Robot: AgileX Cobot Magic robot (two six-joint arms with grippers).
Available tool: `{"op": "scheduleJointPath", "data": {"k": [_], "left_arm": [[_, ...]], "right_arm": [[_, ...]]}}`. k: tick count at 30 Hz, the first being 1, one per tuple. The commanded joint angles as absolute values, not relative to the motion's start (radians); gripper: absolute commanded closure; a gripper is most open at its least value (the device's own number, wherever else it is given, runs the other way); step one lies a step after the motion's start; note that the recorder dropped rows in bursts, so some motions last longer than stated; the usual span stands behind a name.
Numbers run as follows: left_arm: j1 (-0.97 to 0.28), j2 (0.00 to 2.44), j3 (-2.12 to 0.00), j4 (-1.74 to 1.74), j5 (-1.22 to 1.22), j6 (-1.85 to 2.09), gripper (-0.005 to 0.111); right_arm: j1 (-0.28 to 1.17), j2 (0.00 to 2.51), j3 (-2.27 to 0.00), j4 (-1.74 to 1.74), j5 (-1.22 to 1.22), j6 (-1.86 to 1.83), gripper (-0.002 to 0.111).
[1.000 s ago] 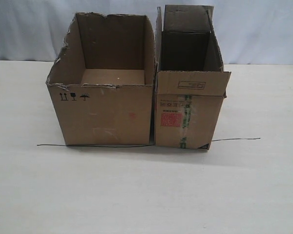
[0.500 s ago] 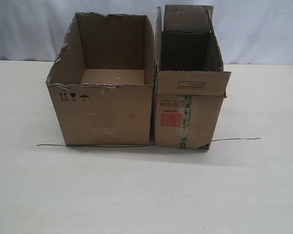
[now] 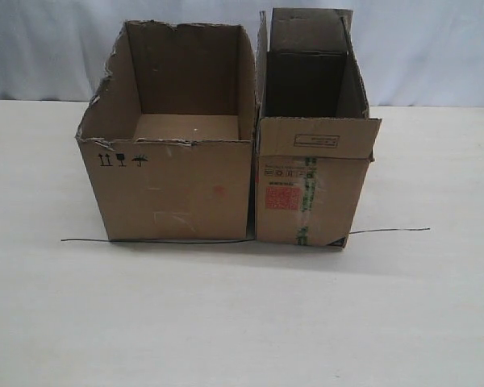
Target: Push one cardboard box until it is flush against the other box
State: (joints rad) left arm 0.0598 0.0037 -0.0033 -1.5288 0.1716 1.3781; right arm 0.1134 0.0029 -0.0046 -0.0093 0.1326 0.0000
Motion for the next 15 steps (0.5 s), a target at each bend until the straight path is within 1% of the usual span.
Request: {"op": "scheduleJointPath", "data": {"k": [1,4,5,7,12,15], "left_arm": [[0.057,0.0,0.0,-0.906,0.079,0.665,0.107],[0.057,0.0,0.0,-0.346,0.036,0.106,0.107],[0.057,0.0,0.0,-0.219,0.034,0.01,0.107],[0.057,0.0,0.0,-0.107,0.034,-0.1,0.107],[0.057,0.0,0.0,-0.054,0.037,-0.117,0.107],[0.057,0.0,0.0,0.081,0.047,-0.264,0.107]], "right_arm": [[0.118,0.0,0.0,-0.007,0.132,0.0,0.103],[0.118,0.0,0.0,-0.007,0.132,0.0,0.103],[0.118,0.0,0.0,-0.007,0.132,0.0,0.103],[0.118,0.0,0.0,-0.007,0.132,0.0,0.103],[0.118,0.0,0.0,-0.007,0.132,0.0,0.103],[0.118,0.0,0.0,-0.007,0.132,0.0,0.103]]}}
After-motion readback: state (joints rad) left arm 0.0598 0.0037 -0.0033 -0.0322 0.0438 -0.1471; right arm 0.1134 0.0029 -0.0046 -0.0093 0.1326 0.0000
